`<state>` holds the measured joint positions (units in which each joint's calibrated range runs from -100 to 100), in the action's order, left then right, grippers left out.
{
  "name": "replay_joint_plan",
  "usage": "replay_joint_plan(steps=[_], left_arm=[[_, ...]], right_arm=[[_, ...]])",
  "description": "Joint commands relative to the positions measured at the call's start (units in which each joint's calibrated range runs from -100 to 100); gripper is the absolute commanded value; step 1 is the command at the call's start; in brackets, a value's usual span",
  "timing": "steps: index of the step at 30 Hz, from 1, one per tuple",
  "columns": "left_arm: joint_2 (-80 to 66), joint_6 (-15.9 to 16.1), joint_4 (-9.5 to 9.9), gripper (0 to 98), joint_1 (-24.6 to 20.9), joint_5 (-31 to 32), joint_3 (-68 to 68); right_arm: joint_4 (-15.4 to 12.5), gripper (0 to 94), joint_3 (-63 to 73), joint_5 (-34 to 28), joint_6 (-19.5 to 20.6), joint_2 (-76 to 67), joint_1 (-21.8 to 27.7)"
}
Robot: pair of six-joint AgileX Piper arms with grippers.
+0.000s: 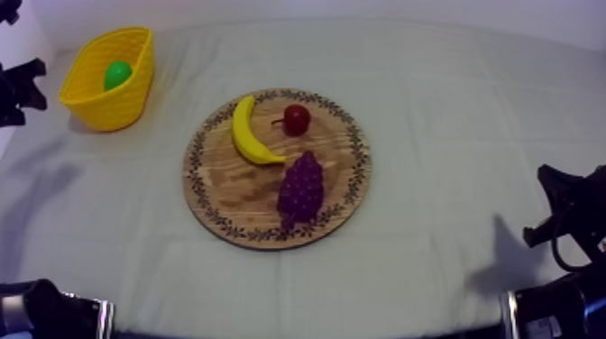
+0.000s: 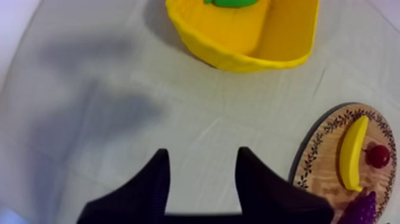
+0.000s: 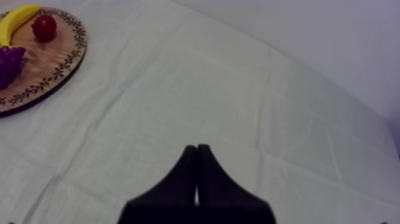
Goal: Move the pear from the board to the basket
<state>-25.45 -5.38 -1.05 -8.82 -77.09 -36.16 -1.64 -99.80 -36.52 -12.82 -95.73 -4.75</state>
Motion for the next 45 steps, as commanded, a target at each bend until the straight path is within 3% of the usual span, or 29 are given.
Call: replay_joint_plan(steps=[1, 5, 14, 18, 25, 37, 40, 45], left_arm=[[-2.4, -0.2, -0.01, 36.4, 0.0, 2.0, -3.5], [-6.6, -0.7, -0.19, 31.3, 0.0, 5.6, -8.1], [-16.7, -2.5, -0.61, 8.0, 0.9, 15.1, -17.7], [-22.6, -3.6, -0.62, 2.0, 1.6, 20.5, -22.9], [-33.9, -4.9, -0.50, 0.2, 3.9, 29.0, -32.3], [-51.8, -0.3, -0.37, 0.0, 6.6, 40.7, -48.1], [-56.2, 0.0, 0.19, 0.0, 7.0, 43.7, -52.2], [-62.7, -2.7, 3.04, 0.0, 7.4, 45.4, -57.9]], right_arm=[[0.0, 0.2, 0.0, 0.0, 0.0, 0.0, 0.0], [0.0, 0.2, 0.0, 0.0, 0.0, 0.0, 0.0], [0.0, 0.2, 0.0, 0.0, 0.0, 0.0, 0.0], [0.0, 0.2, 0.0, 0.0, 0.0, 0.0, 0.0], [0.0, 0.2, 0.0, 0.0, 0.0, 0.0, 0.0], [0.0, 0.2, 0.0, 0.0, 0.0, 0.0, 0.0], [0.0, 0.2, 0.0, 0.0, 0.0, 0.0, 0.0], [0.0, 0.2, 0.0, 0.0, 0.0, 0.0, 0.0]])
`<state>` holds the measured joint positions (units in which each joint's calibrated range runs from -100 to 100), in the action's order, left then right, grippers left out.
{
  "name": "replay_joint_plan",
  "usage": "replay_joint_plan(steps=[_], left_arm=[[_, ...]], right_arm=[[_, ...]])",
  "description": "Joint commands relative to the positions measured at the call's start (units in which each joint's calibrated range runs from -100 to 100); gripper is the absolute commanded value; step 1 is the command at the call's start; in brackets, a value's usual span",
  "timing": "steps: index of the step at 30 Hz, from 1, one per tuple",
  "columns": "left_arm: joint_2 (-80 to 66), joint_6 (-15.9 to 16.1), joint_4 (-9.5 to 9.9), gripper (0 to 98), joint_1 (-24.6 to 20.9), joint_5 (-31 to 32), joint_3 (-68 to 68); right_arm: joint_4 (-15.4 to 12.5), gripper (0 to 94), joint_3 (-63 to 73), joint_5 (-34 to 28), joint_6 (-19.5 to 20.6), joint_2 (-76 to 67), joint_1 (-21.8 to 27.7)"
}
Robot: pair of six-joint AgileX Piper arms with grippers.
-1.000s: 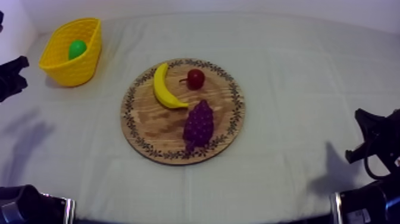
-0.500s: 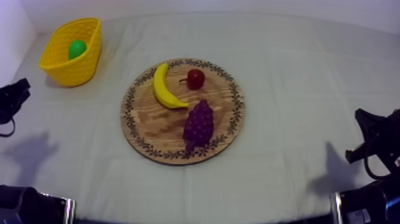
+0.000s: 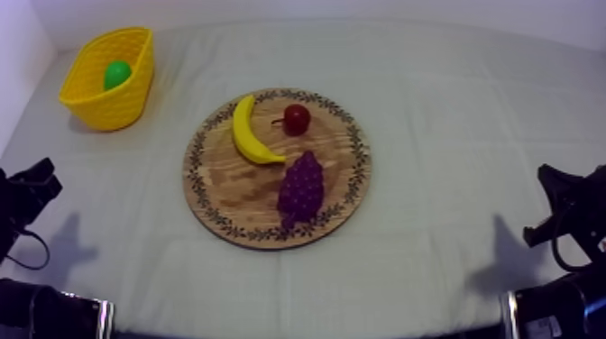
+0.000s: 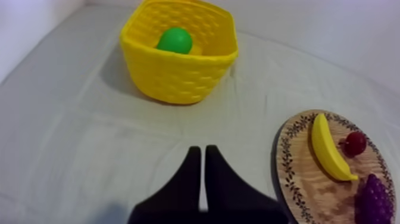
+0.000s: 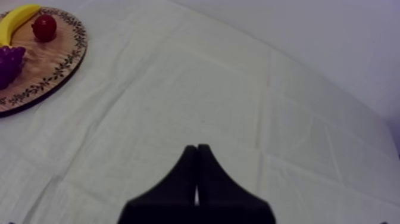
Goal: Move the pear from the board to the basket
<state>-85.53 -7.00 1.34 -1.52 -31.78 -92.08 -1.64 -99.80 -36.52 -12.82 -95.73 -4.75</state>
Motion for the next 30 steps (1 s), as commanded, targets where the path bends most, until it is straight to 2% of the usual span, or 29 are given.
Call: replay_joint_plan(steps=[1, 8, 15, 23, 30], left_arm=[[-3.7, -1.4, 1.03, 0.0, 0.1, 0.2, -2.9], [-10.5, -1.9, 2.18, 0.0, 0.7, -1.3, -6.2], [-13.9, -0.4, 1.82, 0.0, 1.5, -4.8, -5.8], [-14.2, -4.6, 1.19, 0.0, 1.6, -2.8, -7.1], [-14.2, -4.7, 1.13, 0.0, 1.6, -2.1, -7.3]], right_arm=[[0.0, 0.2, 0.0, 0.0, 0.0, 0.0, 0.0], [0.0, 0.2, 0.0, 0.0, 0.0, 0.0, 0.0], [0.0, 0.2, 0.0, 0.0, 0.0, 0.0, 0.0], [0.0, 0.2, 0.0, 0.0, 0.0, 0.0, 0.0], [0.0, 0.2, 0.0, 0.0, 0.0, 0.0, 0.0]])
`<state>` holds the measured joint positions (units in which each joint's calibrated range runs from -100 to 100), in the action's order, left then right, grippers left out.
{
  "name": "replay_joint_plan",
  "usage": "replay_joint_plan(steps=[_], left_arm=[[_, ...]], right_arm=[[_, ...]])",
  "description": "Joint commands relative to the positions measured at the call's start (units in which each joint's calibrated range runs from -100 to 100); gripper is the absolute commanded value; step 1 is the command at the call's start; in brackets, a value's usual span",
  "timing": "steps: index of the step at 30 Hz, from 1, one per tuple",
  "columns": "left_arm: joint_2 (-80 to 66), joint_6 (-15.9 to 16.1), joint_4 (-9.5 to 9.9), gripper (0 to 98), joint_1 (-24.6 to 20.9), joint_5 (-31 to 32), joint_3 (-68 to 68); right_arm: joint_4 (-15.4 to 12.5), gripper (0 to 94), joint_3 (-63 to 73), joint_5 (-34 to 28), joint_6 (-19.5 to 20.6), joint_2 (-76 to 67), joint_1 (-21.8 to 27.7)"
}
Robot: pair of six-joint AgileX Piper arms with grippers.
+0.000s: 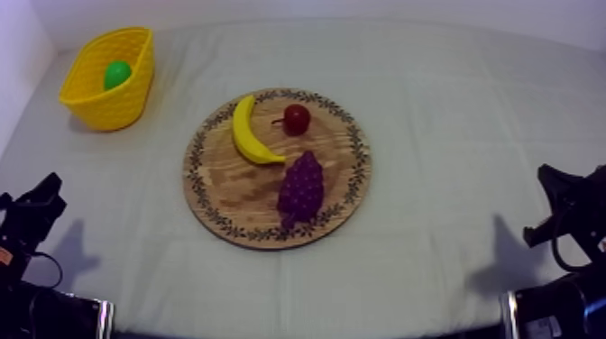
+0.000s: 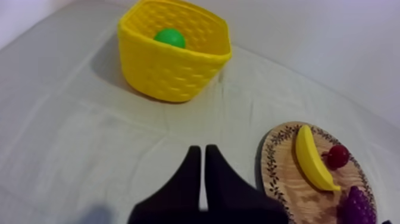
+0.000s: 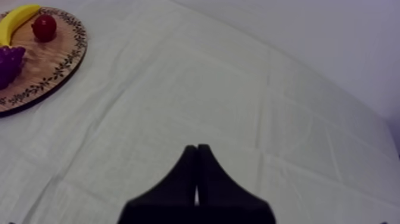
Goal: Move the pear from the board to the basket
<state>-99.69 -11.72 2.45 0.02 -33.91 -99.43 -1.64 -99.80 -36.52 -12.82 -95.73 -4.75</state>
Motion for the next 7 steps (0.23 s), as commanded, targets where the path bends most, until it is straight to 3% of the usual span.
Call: replay_joint_plan(steps=[1, 7], left_arm=[[0.0, 0.1, 0.02, 0.0, 0.0, 0.0, 0.0], [0.0, 0.1, 0.01, 0.0, 0.0, 0.0, 0.0]], right_arm=[[0.0, 0.2, 0.0, 0.0, 0.0, 0.0, 0.0], [0.0, 0.2, 0.0, 0.0, 0.0, 0.0, 0.0]])
